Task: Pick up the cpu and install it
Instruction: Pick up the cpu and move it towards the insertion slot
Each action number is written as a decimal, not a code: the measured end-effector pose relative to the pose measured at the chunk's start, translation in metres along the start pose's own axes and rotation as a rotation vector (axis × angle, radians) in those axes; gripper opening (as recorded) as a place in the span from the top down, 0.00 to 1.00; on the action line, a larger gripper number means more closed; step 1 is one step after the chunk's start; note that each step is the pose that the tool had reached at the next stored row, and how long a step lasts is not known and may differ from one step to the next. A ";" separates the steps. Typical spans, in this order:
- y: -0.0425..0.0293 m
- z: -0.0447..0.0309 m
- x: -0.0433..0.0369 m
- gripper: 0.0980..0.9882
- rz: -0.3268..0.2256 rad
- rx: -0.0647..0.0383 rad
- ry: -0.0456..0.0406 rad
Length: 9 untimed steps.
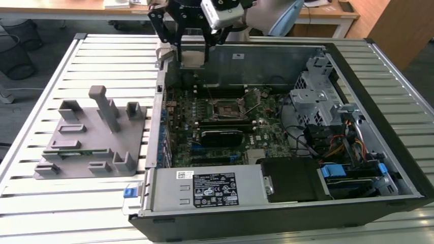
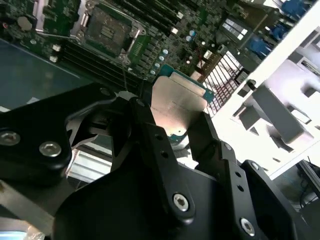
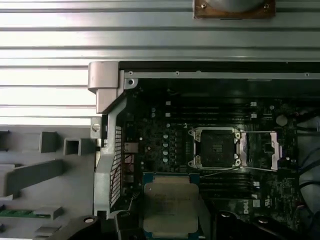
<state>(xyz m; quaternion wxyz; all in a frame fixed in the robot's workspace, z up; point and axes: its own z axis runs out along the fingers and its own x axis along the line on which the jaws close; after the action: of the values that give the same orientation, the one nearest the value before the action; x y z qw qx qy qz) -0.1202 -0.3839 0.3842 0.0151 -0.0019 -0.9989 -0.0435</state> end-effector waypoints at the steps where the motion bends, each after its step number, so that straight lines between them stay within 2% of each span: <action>1: 0.0007 0.0001 -0.0048 0.52 0.000 0.000 -0.0001; 9: 0.0053 0.0002 -0.0279 0.52 0.000 0.000 -0.0001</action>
<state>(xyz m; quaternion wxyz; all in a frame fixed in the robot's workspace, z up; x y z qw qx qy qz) -0.0923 -0.3788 0.3836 0.0151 -0.0019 -0.9989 -0.0436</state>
